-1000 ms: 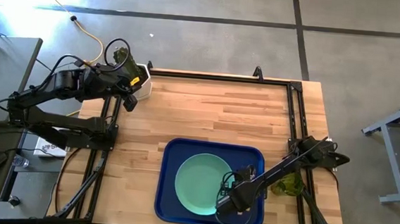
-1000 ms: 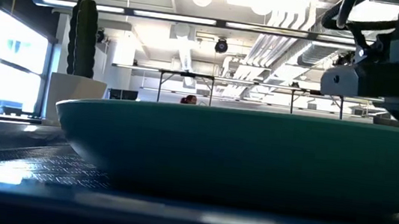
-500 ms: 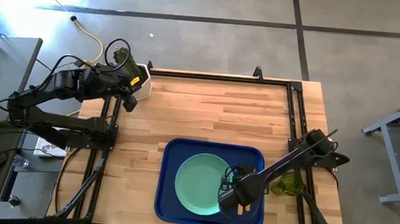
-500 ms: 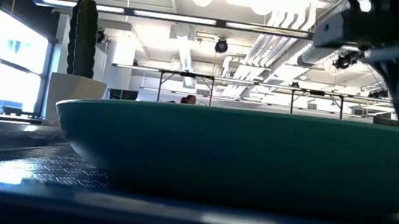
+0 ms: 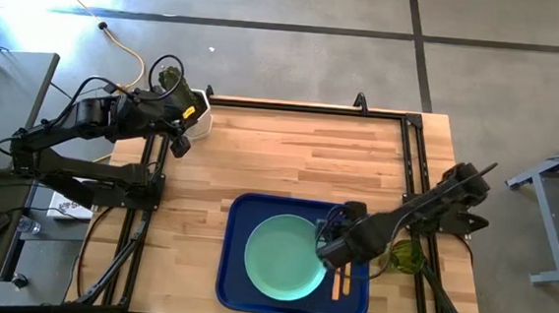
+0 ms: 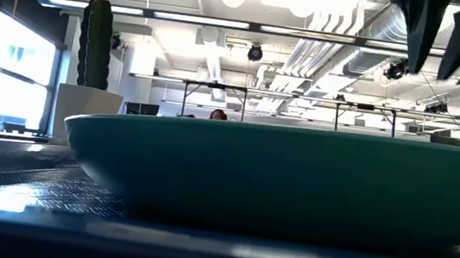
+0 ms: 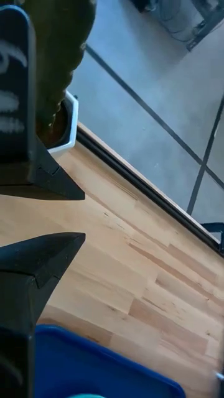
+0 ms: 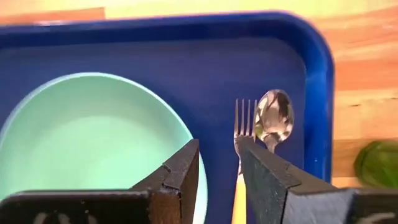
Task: Pick and place plate/cup/fork/spoon on tray
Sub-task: Put the green cup on the blue tray to the top left of the green plate
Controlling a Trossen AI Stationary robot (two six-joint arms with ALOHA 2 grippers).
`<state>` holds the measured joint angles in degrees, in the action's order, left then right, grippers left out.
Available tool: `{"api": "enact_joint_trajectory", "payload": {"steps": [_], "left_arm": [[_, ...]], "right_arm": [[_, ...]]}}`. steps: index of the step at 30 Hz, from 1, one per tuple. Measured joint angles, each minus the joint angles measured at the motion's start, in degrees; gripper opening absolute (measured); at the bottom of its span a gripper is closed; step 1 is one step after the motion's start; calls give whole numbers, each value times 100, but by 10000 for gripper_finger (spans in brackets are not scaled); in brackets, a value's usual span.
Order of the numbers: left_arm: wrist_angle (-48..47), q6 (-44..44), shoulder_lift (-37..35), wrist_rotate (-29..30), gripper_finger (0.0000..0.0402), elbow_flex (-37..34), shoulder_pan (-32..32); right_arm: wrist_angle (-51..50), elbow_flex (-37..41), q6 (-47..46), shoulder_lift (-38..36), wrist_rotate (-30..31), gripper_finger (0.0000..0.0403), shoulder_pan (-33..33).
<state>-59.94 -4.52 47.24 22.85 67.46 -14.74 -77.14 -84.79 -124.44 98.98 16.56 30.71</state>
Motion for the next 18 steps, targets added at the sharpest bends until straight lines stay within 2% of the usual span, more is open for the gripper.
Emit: {"api": "enact_joint_trajectory", "payload": {"steps": [5, 11, 18], "left_arm": [[0, 136, 2, 4, 83, 0, 0], [-2, 180, 2, 4, 83, 0, 0], [-1, 163, 2, 4, 83, 0, 0]], "right_arm": [[-176, 0, -3, -524, -43, 110, 3], [-282, 0, -26, -1089, -499, 110, 3], [-534, 0, 103, -1619, -700, 110, 7]]}}
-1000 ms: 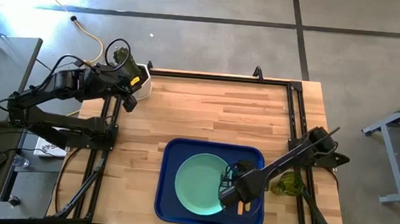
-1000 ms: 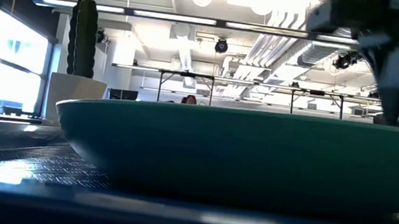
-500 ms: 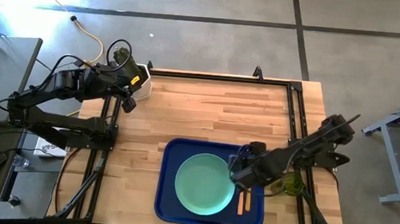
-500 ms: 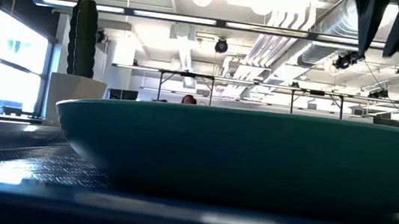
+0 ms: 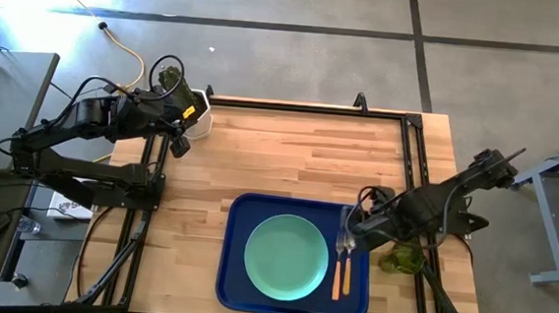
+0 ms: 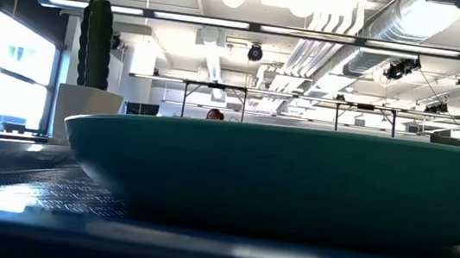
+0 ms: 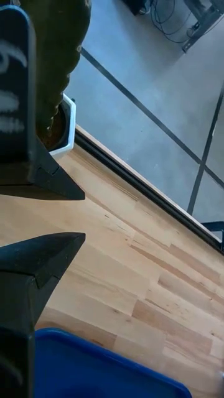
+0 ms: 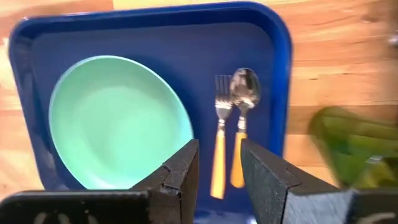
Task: Pick and place plate/cup/fork/spoon on tray
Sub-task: Put the green cup on the blue tray to the top left of the green plate
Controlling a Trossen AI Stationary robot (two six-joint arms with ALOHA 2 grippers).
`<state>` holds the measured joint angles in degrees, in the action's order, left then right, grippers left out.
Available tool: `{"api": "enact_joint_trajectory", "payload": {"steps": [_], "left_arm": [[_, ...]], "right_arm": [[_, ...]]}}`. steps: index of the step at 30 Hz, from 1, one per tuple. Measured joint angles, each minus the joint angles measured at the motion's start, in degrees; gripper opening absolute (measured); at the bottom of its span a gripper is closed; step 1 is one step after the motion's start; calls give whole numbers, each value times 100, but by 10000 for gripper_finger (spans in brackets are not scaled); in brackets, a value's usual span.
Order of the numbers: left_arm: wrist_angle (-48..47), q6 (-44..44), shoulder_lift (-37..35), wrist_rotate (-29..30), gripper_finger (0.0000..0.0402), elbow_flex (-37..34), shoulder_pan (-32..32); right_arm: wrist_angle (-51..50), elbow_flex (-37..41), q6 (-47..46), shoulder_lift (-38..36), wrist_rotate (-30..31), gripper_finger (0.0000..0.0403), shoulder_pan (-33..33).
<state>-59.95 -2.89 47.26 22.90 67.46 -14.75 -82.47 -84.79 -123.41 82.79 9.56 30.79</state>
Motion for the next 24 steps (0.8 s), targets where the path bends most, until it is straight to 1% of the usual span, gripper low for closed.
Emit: {"api": "enact_joint_trajectory", "payload": {"steps": [3, 6, 11, 15, 20, 24], "left_arm": [[-1, -40, 0, 2, 83, 0, 0], [-1, -278, 0, 2, 83, 0, 0], [-1, -616, 0, 26, 83, 0, 0], [1, -801, 0, 37, 83, 0, 0], [-1, -801, 0, 43, 83, 0, 0], [-1, -801, 0, 50, 83, 0, 0]], "right_arm": [[-282, 0, 47, -165, -293, 110, 0], [-501, 0, 88, -272, -605, 110, 39], [-608, 0, 89, -324, -919, 110, 285], [-617, 0, -134, -328, -964, 110, 562], [-697, 45, -507, -328, -962, 110, 823], [-690, 174, -636, -328, -1064, 110, 937]]}}
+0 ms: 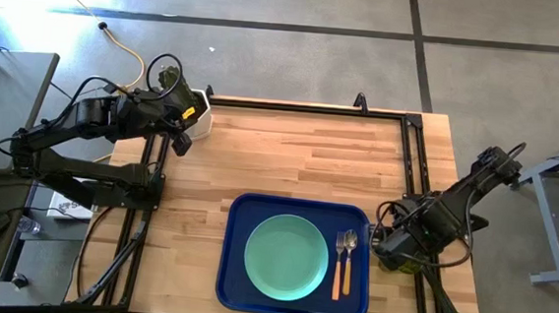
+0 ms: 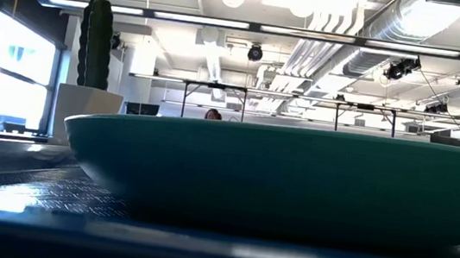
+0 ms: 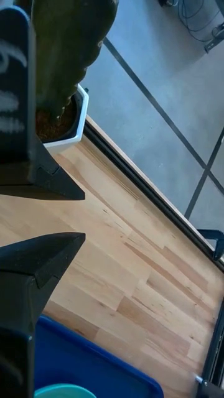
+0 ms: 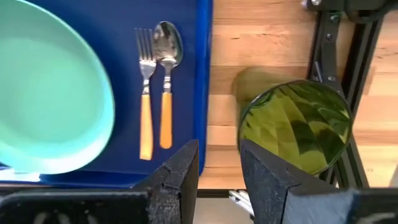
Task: Pick and place plate/cup/fork/spoon on tray
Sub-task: Put the green cup on the blue tray to the top left of the green plate
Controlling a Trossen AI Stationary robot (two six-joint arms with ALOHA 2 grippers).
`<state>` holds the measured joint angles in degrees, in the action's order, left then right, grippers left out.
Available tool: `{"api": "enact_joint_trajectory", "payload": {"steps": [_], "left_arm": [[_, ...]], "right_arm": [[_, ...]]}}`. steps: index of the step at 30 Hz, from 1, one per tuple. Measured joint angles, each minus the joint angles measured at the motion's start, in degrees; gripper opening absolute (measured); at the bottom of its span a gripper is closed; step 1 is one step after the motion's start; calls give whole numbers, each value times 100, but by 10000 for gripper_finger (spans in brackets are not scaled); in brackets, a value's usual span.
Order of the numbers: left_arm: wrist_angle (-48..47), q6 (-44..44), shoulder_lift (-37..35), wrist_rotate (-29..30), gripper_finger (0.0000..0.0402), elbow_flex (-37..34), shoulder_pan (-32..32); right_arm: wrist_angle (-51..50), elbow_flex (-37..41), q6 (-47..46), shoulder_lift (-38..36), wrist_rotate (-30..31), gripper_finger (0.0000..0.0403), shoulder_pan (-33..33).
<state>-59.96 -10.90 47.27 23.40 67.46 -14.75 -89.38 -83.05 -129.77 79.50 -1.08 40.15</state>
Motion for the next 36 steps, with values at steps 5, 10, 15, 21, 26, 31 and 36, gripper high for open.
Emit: {"api": "enact_joint_trajectory", "payload": {"steps": [5, 10, 15, 21, 26, 31, 36], "left_arm": [[0, -2, 0, 0, 83, 0, -2], [1, -2, 0, 0, 83, 0, -2], [0, -4, 0, 0, 83, 0, -2], [2, -4, 9, -2, 83, 0, -1], [2, -4, 11, -2, 83, 0, 1], [3, -4, 15, -3, 83, 0, 1], [2, -4, 15, -4, 83, 0, 1]], "right_arm": [[116, 334, -27, 0, -116, 110, 118], [383, 666, -29, 2, -147, 110, 202], [698, 994, -31, 2, -158, 110, 200], [1182, 1420, -40, 4, -487, 110, 201], [1364, 1644, -40, 4, -543, 110, 200], [1357, 1741, -38, 7, -592, 106, 200], [1359, 1751, -36, 7, -604, 64, 200]]}}
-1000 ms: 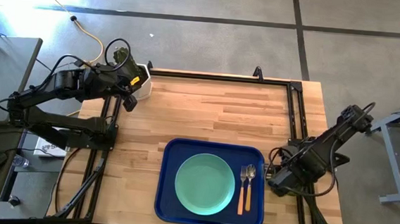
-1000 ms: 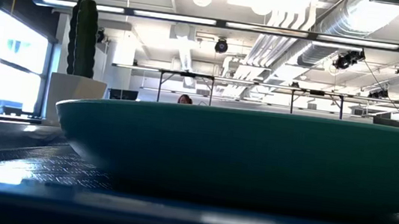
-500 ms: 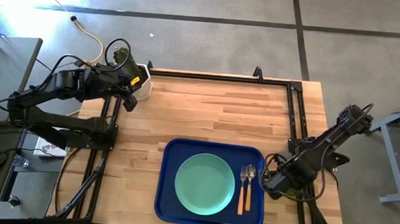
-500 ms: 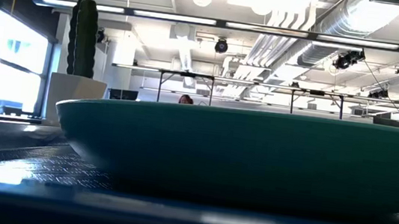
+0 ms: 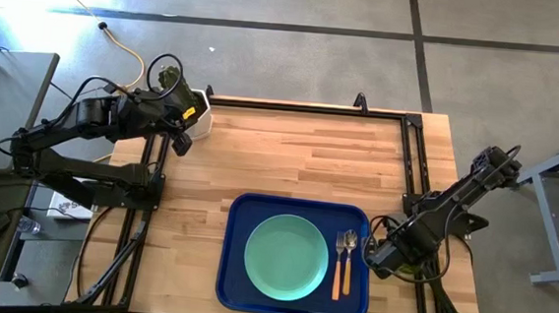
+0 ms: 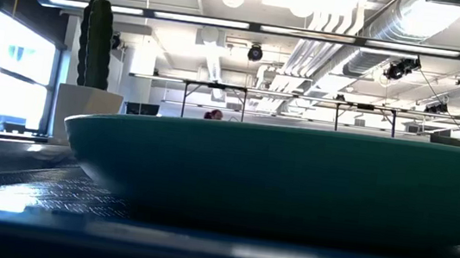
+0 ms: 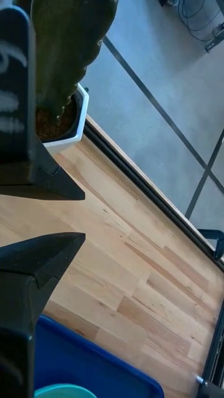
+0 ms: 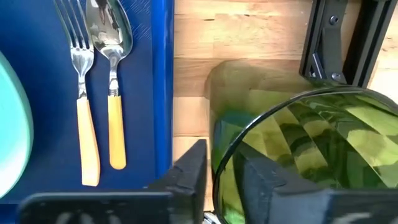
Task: Pick and place plate/cup/fork/spoon on tray
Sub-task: Put the green cup on the blue tray to the top left of the green plate
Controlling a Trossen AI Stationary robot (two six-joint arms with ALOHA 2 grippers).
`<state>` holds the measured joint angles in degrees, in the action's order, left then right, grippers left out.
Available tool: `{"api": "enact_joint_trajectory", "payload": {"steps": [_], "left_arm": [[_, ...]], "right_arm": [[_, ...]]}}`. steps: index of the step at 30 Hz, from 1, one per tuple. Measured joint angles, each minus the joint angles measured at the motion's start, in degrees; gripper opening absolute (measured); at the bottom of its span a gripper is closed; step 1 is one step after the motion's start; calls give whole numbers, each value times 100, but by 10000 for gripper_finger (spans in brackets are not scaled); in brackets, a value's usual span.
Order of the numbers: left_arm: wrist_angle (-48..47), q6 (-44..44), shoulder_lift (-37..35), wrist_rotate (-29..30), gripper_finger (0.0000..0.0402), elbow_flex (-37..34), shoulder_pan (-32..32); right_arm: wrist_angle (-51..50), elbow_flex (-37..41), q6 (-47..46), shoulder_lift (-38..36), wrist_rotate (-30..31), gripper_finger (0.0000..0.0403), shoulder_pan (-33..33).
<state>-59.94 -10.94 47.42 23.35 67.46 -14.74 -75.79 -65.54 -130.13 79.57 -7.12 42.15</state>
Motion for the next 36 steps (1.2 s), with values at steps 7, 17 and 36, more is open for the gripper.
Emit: {"api": "enact_joint_trajectory", "payload": {"steps": [7, 17, 36], "left_arm": [[0, 2, 0, -2, 83, 0, 0], [-2, 9, 4, -2, 83, 0, 0], [9, 174, 212, -33, 83, 2, 0]], "right_arm": [[-71, 0, 8, 0, 1, 9, 0], [-411, -348, 134, -13, 448, 3, -255], [-871, -1709, 2582, -17, 3841, 1, -2374]]}}
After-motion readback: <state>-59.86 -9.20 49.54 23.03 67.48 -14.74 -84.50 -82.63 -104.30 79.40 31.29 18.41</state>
